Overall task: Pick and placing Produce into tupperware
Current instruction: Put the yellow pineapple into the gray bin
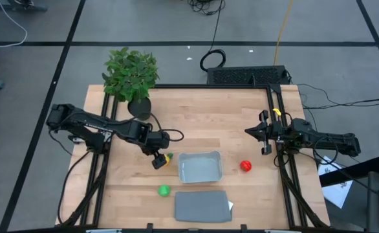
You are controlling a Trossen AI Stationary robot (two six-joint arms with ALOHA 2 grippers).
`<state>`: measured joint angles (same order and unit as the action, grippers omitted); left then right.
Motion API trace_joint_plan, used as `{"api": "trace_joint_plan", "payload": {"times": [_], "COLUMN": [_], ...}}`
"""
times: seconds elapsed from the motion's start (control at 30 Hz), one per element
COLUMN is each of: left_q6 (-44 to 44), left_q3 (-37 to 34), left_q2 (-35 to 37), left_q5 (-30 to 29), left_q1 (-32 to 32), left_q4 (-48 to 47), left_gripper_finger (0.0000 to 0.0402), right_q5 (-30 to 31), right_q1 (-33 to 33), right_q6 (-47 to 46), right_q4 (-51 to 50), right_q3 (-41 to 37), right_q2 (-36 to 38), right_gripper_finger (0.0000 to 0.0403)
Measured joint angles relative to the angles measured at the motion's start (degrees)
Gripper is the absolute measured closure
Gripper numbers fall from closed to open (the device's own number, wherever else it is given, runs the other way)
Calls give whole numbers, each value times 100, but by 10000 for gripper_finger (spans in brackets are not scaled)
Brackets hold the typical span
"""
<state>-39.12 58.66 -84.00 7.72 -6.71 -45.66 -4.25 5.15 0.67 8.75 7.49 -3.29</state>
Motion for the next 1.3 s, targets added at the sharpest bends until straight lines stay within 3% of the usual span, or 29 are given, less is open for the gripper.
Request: {"api": "trace_joint_plan", "payload": {"times": [0.6, 1.3], "left_q6": [267, 427], "left_q3": [-43, -38], "left_q2": [-1046, -1299], "left_q5": [93, -169], "left_q1": [32, 10], "left_q4": [281, 842], "left_gripper_finger": [62, 55], "right_q5": [0, 0], "right_q1": [0, 0], "right_q6": [0, 0], "right_q4": [-7, -33], "right_q3": [0, 0], "right_q2": [-2, -47], "right_gripper_finger": [403, 403]}}
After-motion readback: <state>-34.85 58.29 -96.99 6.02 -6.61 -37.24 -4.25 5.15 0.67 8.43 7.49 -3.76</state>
